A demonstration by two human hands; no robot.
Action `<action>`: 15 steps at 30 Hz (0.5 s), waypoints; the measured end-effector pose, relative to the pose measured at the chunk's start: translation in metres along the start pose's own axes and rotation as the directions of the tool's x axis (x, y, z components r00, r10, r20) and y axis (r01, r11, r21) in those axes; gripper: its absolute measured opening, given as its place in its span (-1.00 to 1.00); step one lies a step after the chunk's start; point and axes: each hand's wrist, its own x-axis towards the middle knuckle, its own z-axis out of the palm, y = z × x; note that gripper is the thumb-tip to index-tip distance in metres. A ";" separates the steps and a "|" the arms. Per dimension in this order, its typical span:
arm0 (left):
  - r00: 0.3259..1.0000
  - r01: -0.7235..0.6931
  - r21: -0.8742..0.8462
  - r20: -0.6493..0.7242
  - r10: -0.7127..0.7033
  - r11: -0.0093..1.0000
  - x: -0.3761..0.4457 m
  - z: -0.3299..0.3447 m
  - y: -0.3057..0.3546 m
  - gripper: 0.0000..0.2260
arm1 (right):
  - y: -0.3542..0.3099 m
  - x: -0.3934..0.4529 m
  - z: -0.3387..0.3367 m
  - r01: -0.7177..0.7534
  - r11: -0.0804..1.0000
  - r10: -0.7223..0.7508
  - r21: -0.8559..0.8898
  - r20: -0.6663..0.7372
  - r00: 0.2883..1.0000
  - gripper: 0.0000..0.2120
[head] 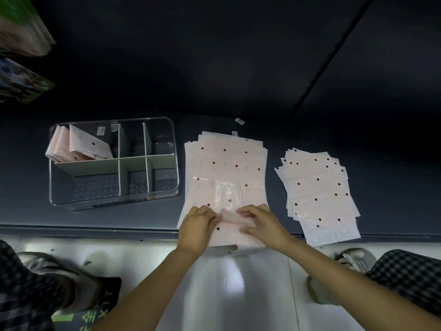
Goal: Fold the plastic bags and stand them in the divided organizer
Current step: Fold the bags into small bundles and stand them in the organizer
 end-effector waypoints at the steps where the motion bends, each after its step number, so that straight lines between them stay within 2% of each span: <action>1: 0.998 0.069 -0.050 0.001 -0.069 0.996 0.003 0.001 0.001 -0.78 | -0.003 0.006 0.003 -0.064 0.995 0.067 0.071 -0.037 0.997 -0.77; 3: 0.983 0.181 -0.089 0.024 -0.180 0.979 0.007 0.002 0.004 -0.76 | -0.006 0.018 0.006 -0.155 0.980 0.168 0.126 -0.100 0.981 -0.90; 7: 0.960 0.280 -0.111 0.007 -0.281 0.954 0.013 0.000 0.011 -0.74 | -0.015 0.031 0.010 -0.264 0.942 0.298 0.207 -0.159 0.941 -0.85; 10: 0.943 0.330 -0.093 -0.016 -0.333 0.939 0.016 -0.002 0.015 -0.72 | -0.016 0.036 0.012 -0.317 0.931 0.348 0.182 -0.172 0.922 -0.87; 15: 0.926 0.371 0.034 -0.084 -0.367 0.928 0.020 -0.004 0.026 -0.76 | -0.016 0.043 0.011 -0.378 0.916 0.397 0.134 -0.165 0.903 -0.82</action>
